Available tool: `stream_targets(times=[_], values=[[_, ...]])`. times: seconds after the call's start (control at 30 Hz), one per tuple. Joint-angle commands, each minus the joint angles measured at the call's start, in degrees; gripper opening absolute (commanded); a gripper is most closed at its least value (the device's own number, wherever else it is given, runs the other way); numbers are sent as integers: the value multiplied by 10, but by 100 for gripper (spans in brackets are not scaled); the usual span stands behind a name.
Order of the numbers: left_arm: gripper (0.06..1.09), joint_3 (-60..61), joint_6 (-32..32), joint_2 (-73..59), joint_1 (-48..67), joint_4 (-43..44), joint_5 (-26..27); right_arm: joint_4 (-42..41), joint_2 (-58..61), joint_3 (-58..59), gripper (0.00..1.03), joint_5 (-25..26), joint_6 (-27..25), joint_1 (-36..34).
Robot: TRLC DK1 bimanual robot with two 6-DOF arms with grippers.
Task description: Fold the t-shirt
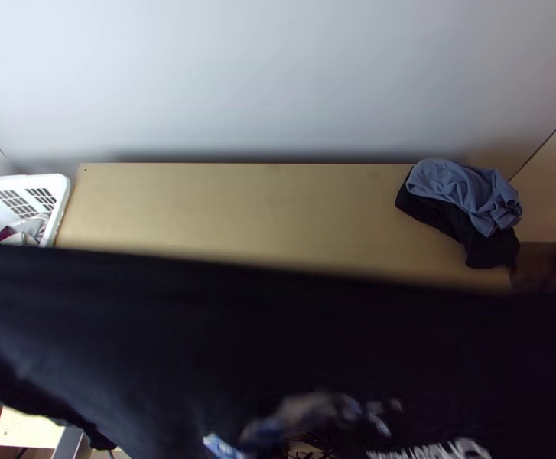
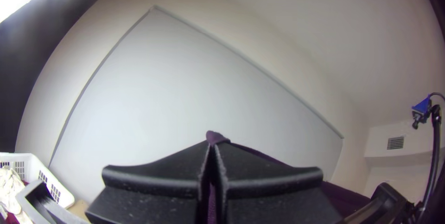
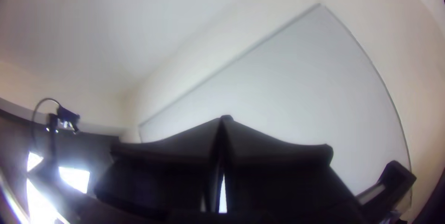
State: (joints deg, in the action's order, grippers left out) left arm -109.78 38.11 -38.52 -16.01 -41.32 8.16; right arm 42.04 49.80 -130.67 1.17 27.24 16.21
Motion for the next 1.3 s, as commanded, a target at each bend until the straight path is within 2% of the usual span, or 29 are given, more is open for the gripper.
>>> stream_targets(times=[0.0,0.33,0.47,0.63,0.83,0.97,1.07,1.27], values=[[10,187,-48,31,0,131,-10,-32,4,146,3,26,-45,31],[10,467,-102,71,8,299,44,-202,-26,486,3,12,-91,33],[10,554,-134,71,7,350,54,-286,-8,586,3,9,-107,28],[10,634,-141,26,15,446,55,-376,63,665,3,-6,-120,2],[10,664,-143,-87,23,549,47,-488,190,681,3,-20,-132,-21],[10,664,-147,-159,33,601,41,-525,280,641,3,-21,-147,-25],[10,650,-153,-219,48,626,13,-536,351,594,3,-24,-157,-36],[10,590,-153,-329,83,633,-26,-553,466,512,3,-28,-166,-64]])
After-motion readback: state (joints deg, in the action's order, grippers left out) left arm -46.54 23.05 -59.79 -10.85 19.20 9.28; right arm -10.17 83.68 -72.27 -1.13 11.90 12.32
